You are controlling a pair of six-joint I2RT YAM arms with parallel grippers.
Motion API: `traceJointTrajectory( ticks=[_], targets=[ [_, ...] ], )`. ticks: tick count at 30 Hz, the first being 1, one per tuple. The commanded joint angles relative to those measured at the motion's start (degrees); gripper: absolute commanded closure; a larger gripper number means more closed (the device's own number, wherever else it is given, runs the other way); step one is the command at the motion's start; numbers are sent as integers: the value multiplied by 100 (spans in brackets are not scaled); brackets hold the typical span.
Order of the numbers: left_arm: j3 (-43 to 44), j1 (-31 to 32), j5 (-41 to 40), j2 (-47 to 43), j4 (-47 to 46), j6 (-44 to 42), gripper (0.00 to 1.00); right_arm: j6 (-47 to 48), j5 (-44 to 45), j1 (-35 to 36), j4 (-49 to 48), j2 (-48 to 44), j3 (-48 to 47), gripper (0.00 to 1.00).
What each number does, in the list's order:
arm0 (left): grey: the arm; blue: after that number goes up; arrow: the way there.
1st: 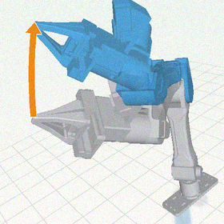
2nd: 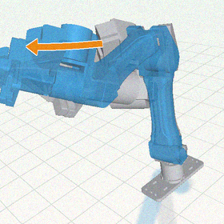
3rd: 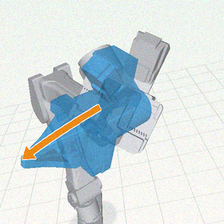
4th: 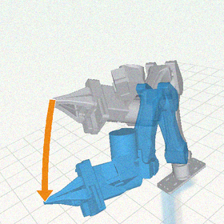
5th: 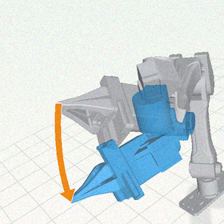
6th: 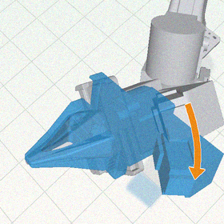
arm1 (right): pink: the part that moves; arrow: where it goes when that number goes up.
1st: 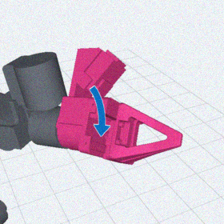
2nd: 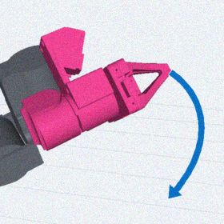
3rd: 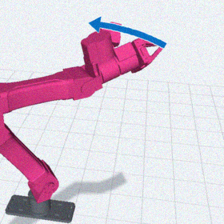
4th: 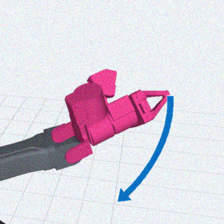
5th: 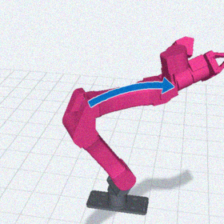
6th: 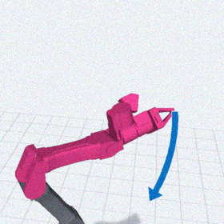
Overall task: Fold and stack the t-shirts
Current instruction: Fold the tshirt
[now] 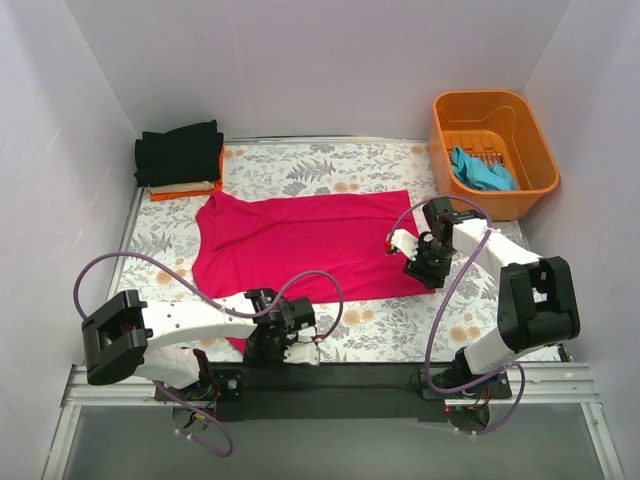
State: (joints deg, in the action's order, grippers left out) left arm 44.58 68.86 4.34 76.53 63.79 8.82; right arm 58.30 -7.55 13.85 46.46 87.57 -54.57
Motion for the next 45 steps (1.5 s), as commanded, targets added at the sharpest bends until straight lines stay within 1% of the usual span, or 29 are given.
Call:
traceJointTrajectory(
  ticks=[1, 3, 5, 9, 13, 15, 16, 17, 19, 20, 22, 24, 26, 31, 35, 39, 42, 43, 45],
  targets=[
    [-475, 31, -345, -86, -270, 14, 65, 296, -106, -40, 92, -82, -116, 48],
    [-642, 22, -355, -33, -445, 102, 63, 322, -97, -49, 83, -117, -107, 45],
    [-705, 31, -539, -68, -691, 137, 63, 366, -106, -57, 92, -144, -98, 45],
    [-801, 31, -636, -7, -1043, 260, 64, 445, -159, -57, 92, -153, -80, 45],
    [-872, 22, -531, 2, -1272, 453, 66, 533, -150, -58, 83, -100, -89, 45],
    [-933, 22, -522, 11, -1395, 472, 68, 550, -176, -66, 65, -56, -98, 45],
    [-933, 31, -496, 37, -1422, 472, 70, 551, -194, -58, 57, -47, -107, 45],
    [-933, 22, -478, 55, -1448, 463, 75, 551, -211, -57, 48, 14, -124, 45],
    [-916, 31, -443, 107, -1457, 472, 83, 585, -229, -57, 30, 76, -124, 46],
    [-898, 31, -443, 108, -1457, 472, 92, 620, -255, -57, 4, 76, -116, 46],
    [-907, 22, -443, 64, -1457, 472, 100, 840, -343, -75, -40, 24, -63, 47],
    [-889, 31, -285, 11, -1404, 437, 100, 1094, -466, -93, -145, -3, 42, 48],
    [-889, 22, -302, 20, -1378, 445, 100, 1218, -519, -93, -154, 14, 95, 49],
    [-872, 22, -302, 11, -1352, 454, 100, 1394, -423, -93, -102, -55, 262, 51],
    [-881, -13, -276, 20, -1360, 445, 100, 1543, -370, -93, -102, -293, 534, 51],
    [-880, -39, -267, 11, -1378, 471, 100, 1342, -370, -84, -251, -48, 474, 49],
    [-793, -171, -153, -68, -1264, 533, 100, 1236, -353, -93, -347, 172, 386, 49],
    [-706, -223, -127, -112, -1185, 585, 100, 1236, -344, -84, -391, 234, 377, 51],
    [-591, -443, -65, -269, -1115, 621, 100, 1219, -308, -84, -392, 287, 350, 67]
  ],
)
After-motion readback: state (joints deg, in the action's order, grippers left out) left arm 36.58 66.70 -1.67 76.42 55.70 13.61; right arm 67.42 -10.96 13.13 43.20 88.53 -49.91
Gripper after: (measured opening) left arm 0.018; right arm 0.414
